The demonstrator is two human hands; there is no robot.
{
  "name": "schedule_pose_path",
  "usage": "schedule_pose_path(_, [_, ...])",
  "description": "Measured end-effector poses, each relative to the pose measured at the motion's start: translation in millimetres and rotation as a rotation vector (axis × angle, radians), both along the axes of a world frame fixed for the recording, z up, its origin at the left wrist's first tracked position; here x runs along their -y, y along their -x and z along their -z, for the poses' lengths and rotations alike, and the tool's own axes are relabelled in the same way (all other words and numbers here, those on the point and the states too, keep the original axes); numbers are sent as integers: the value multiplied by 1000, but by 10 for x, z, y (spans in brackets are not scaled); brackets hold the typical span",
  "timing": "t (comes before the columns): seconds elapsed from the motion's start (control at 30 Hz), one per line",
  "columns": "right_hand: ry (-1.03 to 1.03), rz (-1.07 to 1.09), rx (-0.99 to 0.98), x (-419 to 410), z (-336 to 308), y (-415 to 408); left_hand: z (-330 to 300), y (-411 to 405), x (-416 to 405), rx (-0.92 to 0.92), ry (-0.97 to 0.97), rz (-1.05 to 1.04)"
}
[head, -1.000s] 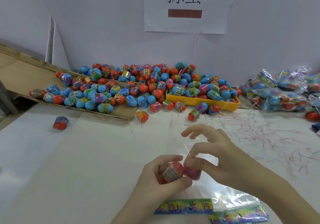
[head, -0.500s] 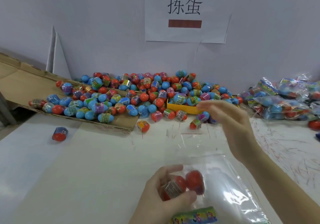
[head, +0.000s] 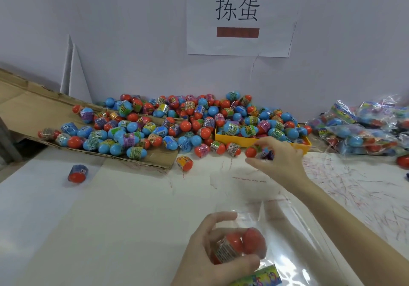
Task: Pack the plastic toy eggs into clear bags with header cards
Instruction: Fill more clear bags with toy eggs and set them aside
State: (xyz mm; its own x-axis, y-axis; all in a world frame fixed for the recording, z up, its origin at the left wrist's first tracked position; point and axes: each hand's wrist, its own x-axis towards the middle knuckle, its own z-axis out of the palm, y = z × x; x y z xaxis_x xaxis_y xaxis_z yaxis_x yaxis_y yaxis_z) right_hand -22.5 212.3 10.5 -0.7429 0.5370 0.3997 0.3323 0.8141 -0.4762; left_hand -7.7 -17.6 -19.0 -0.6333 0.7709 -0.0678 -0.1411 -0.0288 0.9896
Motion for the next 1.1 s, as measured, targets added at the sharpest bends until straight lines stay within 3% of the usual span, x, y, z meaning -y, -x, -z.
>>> schedule_pose_path(0.17, [604, -308, -350, 324, -371, -404, -16, -40, 4, -6, 11, -2])
schedule_pose_path(0.27, [769, -413, -424, 527, -550, -669, -7, -46, 1, -8, 20, -29])
schedule_pose_path(0.43, [542, -541, -359, 811, -659, -929, 14, -57, -3, -29, 0, -80])
schedule_pose_path(0.57, [110, -477, -258, 909, -660, -943, 30, -60, -19, -38, -17, -87])
schedule_pose_path(0.63, [-8, -435, -205, 961, -617, -911, 33, -67, -25, -38, -23, -88])
schedule_pose_path(0.87, [-185, -279, -38, 1074, -592, -884, 18, -84, -19, -69, -31, -84])
schedule_pose_path(1.1, [-87, -376, 267, 1045, -775, -813, 4, -96, -17, -141, -19, -81])
